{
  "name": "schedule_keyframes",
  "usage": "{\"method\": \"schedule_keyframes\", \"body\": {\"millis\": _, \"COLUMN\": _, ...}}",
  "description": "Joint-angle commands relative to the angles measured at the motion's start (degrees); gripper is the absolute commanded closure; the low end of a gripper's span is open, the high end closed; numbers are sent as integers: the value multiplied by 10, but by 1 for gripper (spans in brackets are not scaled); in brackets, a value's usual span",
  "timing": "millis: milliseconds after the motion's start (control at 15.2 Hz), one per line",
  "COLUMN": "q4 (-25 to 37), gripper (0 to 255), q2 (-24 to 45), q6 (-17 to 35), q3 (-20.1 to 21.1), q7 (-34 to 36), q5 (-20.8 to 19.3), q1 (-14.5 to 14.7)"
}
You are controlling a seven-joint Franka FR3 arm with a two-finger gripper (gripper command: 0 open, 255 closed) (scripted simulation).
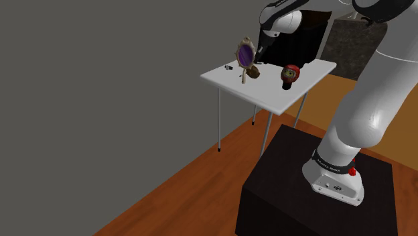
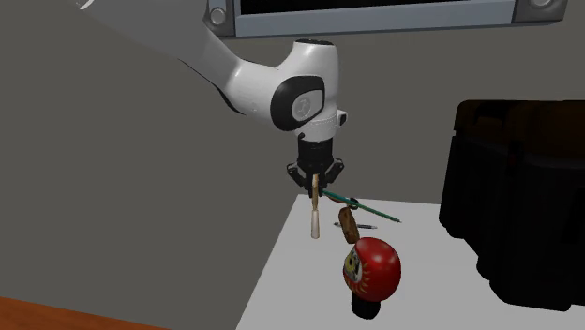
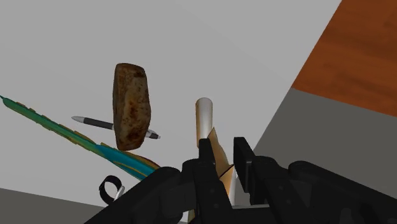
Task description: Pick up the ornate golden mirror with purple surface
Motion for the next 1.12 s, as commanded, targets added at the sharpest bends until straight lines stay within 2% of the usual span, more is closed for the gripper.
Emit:
{"method": "schedule_keyframes", "body": {"millis": 0, "q4": 4, "gripper": 255, "q2": -3, "q6": -7, "q3": 0, "q7": 4, "q5": -4, "q1": 0}}
{"method": "schedule_keyframes", "body": {"millis": 924, "q4": 84, "gripper": 255, "q2": -34, "q6": -107, "q3": 8, "q7": 45, "q5": -46, "q1": -2}}
{"method": "schedule_keyframes", "body": {"millis": 1056, "q4": 85, "gripper": 255, "q2": -34, "q6": -108, "q3": 8, "q7": 45, "q5": -46, "q1": -2}}
